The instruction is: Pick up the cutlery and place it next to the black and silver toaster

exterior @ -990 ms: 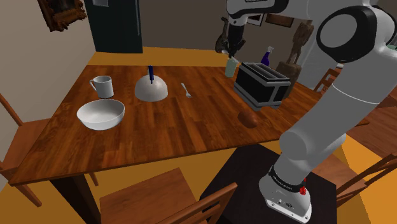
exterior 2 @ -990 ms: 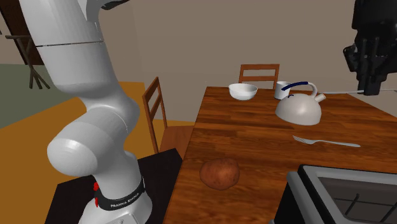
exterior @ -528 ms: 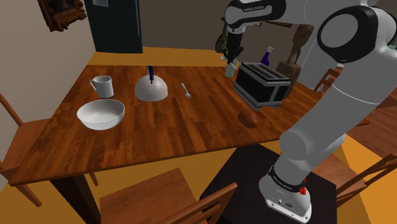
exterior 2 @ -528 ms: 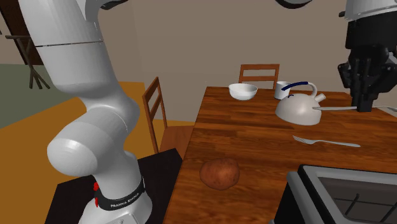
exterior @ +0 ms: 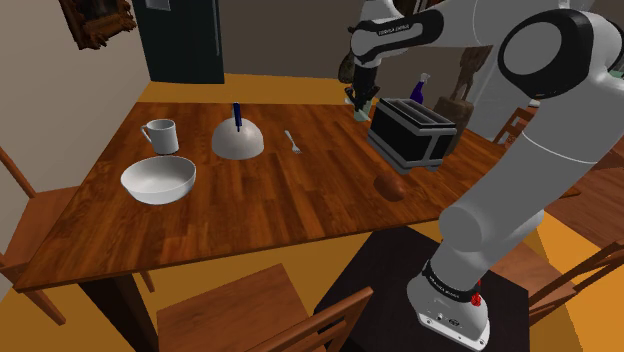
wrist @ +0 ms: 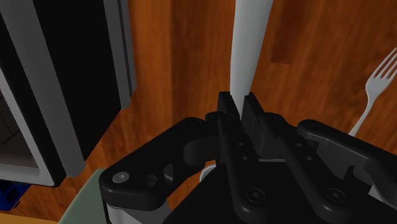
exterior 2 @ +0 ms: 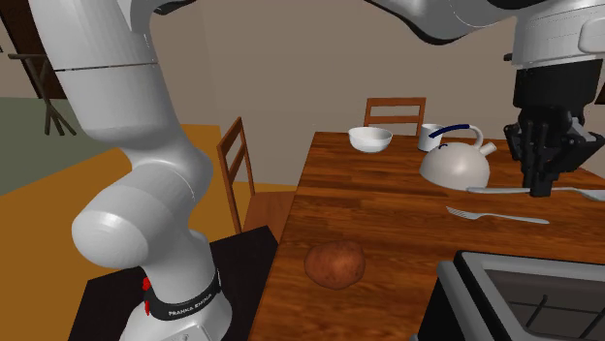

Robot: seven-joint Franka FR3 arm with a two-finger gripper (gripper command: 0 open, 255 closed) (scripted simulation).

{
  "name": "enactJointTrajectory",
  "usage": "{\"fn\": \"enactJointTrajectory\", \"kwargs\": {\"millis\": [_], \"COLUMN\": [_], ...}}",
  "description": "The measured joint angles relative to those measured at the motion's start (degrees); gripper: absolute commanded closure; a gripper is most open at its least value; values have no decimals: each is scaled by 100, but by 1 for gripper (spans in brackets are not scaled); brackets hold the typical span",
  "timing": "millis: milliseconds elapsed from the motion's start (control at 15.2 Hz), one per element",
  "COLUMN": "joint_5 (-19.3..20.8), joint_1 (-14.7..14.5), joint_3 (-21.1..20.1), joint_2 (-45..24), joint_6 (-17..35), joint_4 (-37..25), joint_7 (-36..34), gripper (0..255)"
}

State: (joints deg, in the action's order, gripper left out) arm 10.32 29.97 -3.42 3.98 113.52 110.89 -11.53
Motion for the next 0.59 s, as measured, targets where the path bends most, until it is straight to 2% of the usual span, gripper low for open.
{"fn": "enactJointTrajectory", "kwargs": {"millis": [594], "joint_5": [68], "joint_1": [13], "joint_3": [11], "joint_2": [-114], "joint_6": [655], "joint_4": [549], "joint_7": [-116], "gripper": [255]}}
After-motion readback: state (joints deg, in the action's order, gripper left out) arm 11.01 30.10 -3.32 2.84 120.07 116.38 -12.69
